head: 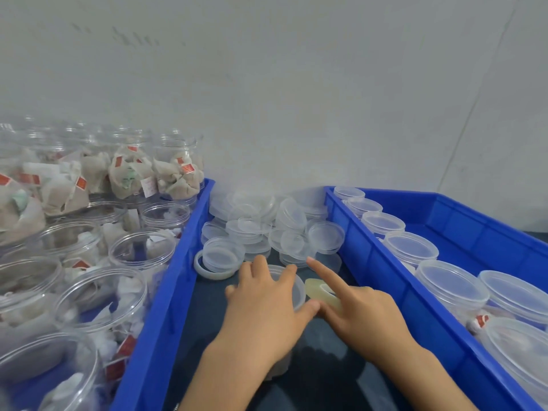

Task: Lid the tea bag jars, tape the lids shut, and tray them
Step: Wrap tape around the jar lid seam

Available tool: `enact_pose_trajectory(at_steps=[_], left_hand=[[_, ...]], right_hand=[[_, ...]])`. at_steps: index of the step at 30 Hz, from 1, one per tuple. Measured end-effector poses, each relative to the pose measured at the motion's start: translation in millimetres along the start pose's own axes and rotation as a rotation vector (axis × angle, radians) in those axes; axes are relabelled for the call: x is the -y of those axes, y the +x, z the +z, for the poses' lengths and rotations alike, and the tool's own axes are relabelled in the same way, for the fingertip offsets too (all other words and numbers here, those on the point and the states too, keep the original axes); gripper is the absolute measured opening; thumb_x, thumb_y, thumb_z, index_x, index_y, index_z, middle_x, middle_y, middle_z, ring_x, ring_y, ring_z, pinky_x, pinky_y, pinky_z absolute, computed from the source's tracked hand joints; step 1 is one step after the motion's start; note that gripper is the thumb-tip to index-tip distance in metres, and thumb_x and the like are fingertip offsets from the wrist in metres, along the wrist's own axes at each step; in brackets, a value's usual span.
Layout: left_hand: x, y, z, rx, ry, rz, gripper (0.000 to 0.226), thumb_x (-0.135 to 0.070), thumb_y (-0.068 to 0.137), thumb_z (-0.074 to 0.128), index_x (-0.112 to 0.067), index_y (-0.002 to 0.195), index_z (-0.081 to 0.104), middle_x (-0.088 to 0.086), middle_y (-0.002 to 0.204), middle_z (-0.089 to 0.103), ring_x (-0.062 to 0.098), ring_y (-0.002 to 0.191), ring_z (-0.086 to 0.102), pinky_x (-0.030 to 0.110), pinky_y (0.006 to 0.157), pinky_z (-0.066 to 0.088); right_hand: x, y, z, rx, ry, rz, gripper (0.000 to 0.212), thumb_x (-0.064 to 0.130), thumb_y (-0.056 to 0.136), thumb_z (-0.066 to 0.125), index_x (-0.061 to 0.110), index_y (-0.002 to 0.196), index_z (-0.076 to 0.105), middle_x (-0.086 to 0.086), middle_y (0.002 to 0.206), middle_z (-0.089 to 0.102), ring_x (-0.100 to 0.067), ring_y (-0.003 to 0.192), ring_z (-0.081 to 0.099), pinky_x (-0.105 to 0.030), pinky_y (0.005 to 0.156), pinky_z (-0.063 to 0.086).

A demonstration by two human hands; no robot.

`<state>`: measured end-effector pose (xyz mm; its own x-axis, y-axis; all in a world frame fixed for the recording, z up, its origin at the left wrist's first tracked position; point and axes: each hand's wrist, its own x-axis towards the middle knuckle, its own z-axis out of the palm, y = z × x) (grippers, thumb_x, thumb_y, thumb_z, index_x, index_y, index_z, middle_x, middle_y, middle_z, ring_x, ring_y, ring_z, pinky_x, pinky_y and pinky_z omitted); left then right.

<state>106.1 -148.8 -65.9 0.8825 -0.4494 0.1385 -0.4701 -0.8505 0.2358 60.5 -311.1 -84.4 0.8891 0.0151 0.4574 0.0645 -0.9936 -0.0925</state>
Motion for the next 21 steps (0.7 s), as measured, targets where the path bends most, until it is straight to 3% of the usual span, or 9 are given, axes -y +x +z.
enact_pose_trajectory(at_steps=[2,4,6,8,10,13,16,19,21], left_hand=[[0.5,0.0,1.1,0.027,0.046,-0.016,0.076,-0.072,0.085,0.029,-0.034,0.147,0.007,0.009,0.153,0.003,0.029,0.140,0.000,0.048,0.110,0.014],[-1.8,1.0,-0.5,0.047,0.098,0.001,0.076,-0.069,0.088,0.026,-0.028,0.149,0.005,0.013,0.157,-0.006,0.032,0.142,-0.015,0.052,0.113,0.000],[-4.4,1.5,-1.1,-0.014,0.141,0.045,0.072,-0.063,0.091,0.026,-0.020,0.148,0.012,0.012,0.156,0.008,0.029,0.144,-0.005,0.049,0.113,0.000],[-6.5,-0.3,-0.4,-0.107,0.163,0.050,0.068,-0.059,0.092,0.027,-0.016,0.144,0.022,0.009,0.148,0.027,0.026,0.138,0.018,0.043,0.110,0.015],[-10.2,-4.1,1.1,-0.171,0.171,-0.031,0.065,-0.059,0.092,0.028,-0.016,0.141,0.028,0.008,0.137,0.036,0.027,0.127,0.031,0.041,0.100,0.025],[-18.3,-7.4,1.5,-0.223,0.186,-0.231,0.061,-0.057,0.091,0.030,-0.014,0.133,0.038,0.009,0.124,0.044,0.029,0.114,0.039,0.040,0.089,0.032],[-23.1,-4.0,1.6,-0.204,0.183,-0.340,0.059,-0.054,0.092,0.030,-0.011,0.132,0.038,0.012,0.123,0.044,0.030,0.113,0.039,0.040,0.087,0.032],[-23.8,1.4,1.7,-0.167,0.170,-0.393,0.056,-0.051,0.094,0.030,-0.013,0.135,0.036,0.016,0.127,0.042,0.032,0.115,0.037,0.042,0.088,0.032],[-24.8,1.5,3.1,-0.153,0.174,-0.417,0.053,-0.049,0.094,0.030,-0.017,0.135,0.037,0.017,0.128,0.042,0.034,0.117,0.037,0.043,0.088,0.033]], right_hand=[[-1.0,-4.3,-1.8,-0.016,0.100,-0.024,0.060,0.067,0.084,0.038,0.058,0.137,0.012,0.014,0.073,0.065,-0.011,0.065,0.061,-0.025,0.054,0.045],[0.6,-5.2,-4.6,-0.078,0.118,-0.036,0.063,0.059,0.083,0.055,0.056,0.136,0.021,0.010,0.085,0.072,-0.014,0.068,0.064,-0.029,0.054,0.051],[3.2,-4.7,-4.1,-0.203,0.055,-0.073,0.059,0.048,0.078,0.067,0.043,0.133,0.044,0.011,0.069,0.069,-0.013,0.053,0.059,-0.028,0.042,0.049],[7.7,-2.6,-1.7,-0.236,0.042,-0.063,0.050,0.042,0.079,0.071,0.040,0.126,0.054,0.011,0.067,0.069,-0.014,0.050,0.060,-0.031,0.041,0.050],[10.8,0.5,2.7,-0.219,0.045,-0.015,0.041,0.042,0.079,0.071,0.041,0.119,0.061,0.013,0.078,0.072,-0.014,0.060,0.064,-0.028,0.044,0.048],[17.2,12.3,6.1,-0.229,-0.022,-0.002,0.025,0.048,0.082,0.063,0.043,0.106,0.065,0.023,0.081,0.068,-0.009,0.081,0.060,-0.016,0.044,0.032],[17.1,27.5,12.7,-0.063,-0.013,0.026,0.035,0.058,0.089,0.035,0.050,0.119,0.053,0.023,0.097,0.066,-0.007,0.088,0.062,-0.023,0.056,0.041],[16.8,38.7,15.5,-0.007,-0.018,0.047,0.039,0.060,0.090,0.033,0.050,0.123,0.051,0.018,0.100,0.069,-0.010,0.089,0.064,-0.026,0.062,0.046],[16.7,48.3,16.7,0.009,-0.013,0.055,0.036,0.058,0.089,0.035,0.049,0.117,0.054,0.015,0.094,0.070,-0.013,0.087,0.063,-0.026,0.058,0.042]])
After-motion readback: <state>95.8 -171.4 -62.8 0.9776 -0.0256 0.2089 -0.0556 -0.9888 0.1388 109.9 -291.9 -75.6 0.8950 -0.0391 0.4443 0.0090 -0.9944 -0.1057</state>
